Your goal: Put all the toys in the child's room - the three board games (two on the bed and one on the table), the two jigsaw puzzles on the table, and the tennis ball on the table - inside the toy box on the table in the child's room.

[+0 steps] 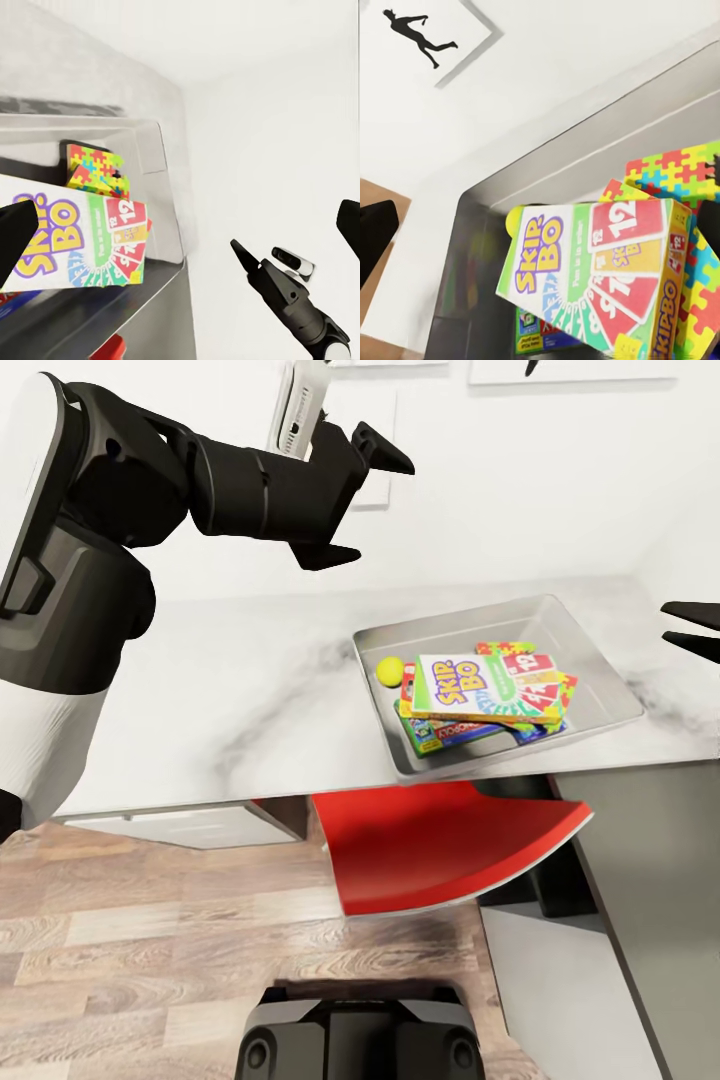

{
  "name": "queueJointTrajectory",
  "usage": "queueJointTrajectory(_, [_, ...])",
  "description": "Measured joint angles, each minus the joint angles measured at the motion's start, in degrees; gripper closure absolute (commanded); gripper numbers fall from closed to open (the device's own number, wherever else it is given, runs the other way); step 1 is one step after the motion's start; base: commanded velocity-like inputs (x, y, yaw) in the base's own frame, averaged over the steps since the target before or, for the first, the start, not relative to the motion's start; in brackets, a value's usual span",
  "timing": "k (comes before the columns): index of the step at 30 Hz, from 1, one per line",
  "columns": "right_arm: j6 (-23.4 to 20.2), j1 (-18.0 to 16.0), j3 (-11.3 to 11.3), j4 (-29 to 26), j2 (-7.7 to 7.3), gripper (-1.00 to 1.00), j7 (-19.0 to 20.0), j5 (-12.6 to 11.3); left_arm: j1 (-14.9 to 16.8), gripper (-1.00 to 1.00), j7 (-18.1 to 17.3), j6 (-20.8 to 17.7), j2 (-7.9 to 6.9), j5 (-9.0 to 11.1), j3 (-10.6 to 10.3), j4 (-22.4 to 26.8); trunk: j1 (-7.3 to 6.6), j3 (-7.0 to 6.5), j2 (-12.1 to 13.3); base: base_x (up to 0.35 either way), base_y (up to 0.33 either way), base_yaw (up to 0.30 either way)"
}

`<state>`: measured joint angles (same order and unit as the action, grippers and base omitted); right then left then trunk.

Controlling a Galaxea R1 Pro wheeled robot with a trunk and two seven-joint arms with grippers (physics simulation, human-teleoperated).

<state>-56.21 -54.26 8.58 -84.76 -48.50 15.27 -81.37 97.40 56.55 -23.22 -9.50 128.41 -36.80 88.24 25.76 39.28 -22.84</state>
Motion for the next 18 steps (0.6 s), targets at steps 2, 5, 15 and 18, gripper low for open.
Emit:
queueJointTrajectory(2, [0.0, 0.0, 0.0, 0.0, 0.00, -1.00, 0.0, 0.0, 0.0, -1.00, 0.0, 0.0, -0.02, 0.0, 0.0, 0.0, 0.01, -0.18, 0.0, -0.173, 0.024, 0.000])
queueJointTrajectory(5, [0.0, 0.0, 0.0, 0.0, 0.00, -1.00, 0.0, 0.0, 0.0, -1.00, 0.0, 0.0, 0.00, 0.0, 0.0, 0.0, 0.01, -0.46, 0.0, -0.208, 0.055, 0.000])
queueJointTrajectory(15, [0.0, 0.0, 0.0, 0.0, 0.00, -1.00, 0.0, 0.0, 0.0, -1.00, -0.2, -0.1, 0.00, 0.0, 0.0, 0.0, 0.01, -1.38, 0.0, -0.233, 0.151, 0.000])
queueJointTrajectory(18, [0.0, 0.0, 0.0, 0.0, 0.00, -1.00, 0.0, 0.0, 0.0, -1.00, -0.2, -0.1, 0.00, 0.0, 0.0, 0.0, 0.01, -1.66, 0.0, -0.205, 0.215, 0.000])
